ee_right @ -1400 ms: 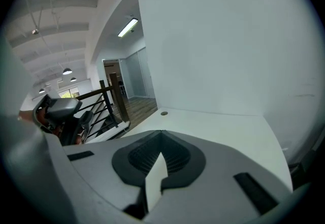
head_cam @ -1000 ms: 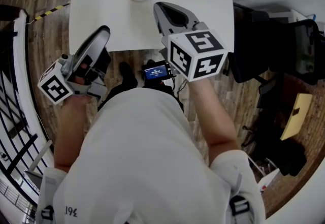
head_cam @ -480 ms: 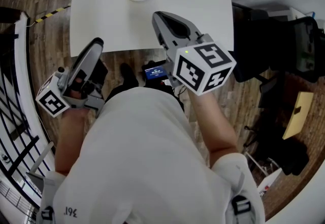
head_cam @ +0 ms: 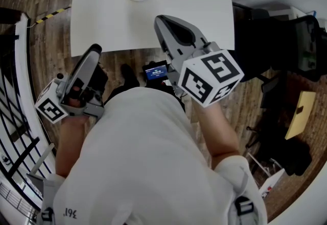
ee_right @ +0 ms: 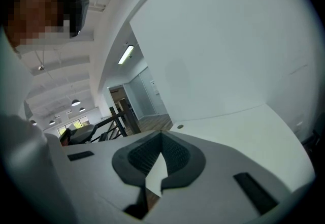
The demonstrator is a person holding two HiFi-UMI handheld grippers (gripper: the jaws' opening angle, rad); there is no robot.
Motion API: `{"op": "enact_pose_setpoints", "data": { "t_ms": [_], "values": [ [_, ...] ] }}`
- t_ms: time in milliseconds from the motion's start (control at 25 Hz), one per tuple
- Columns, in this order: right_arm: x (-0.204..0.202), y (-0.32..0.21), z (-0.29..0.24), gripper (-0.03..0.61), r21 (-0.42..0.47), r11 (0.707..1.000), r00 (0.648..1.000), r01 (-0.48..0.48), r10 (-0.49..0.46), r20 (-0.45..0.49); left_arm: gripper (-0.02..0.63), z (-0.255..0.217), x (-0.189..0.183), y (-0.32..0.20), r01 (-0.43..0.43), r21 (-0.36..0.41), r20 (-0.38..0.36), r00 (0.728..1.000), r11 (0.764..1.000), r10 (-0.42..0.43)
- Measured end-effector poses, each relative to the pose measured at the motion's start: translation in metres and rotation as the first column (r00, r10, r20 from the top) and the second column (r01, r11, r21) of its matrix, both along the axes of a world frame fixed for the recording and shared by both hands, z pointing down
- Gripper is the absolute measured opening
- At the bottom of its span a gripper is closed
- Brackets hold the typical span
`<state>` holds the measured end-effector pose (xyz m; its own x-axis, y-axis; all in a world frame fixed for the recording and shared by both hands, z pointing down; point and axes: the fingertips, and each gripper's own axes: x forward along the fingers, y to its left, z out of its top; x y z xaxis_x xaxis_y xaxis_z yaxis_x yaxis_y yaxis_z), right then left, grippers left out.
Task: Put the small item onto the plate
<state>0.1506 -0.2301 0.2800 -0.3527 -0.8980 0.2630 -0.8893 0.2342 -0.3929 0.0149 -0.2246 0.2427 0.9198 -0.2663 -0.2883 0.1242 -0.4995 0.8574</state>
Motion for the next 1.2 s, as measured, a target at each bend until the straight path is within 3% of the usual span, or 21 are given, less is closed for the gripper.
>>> {"op": "enact_pose_setpoints", "data": {
  "t_ms": [360,1200],
  "values": [
    [0.005,-0.005,-0.017,0.000,0.042,0.999,0.998,-0.012,0.009,0.060,0.094,0.002,0.018,0.019,-0.116,-0.001,0.007,0.993,0.993,0.116],
    [0.011,-0.013,-0.012,0.000,0.041,0.999,0.998,-0.024,0.022,0.052,0.094,0.004,0.017,0.013,-0.106,-0.013,0.006,0.994,0.994,0.106]
  ]
}}
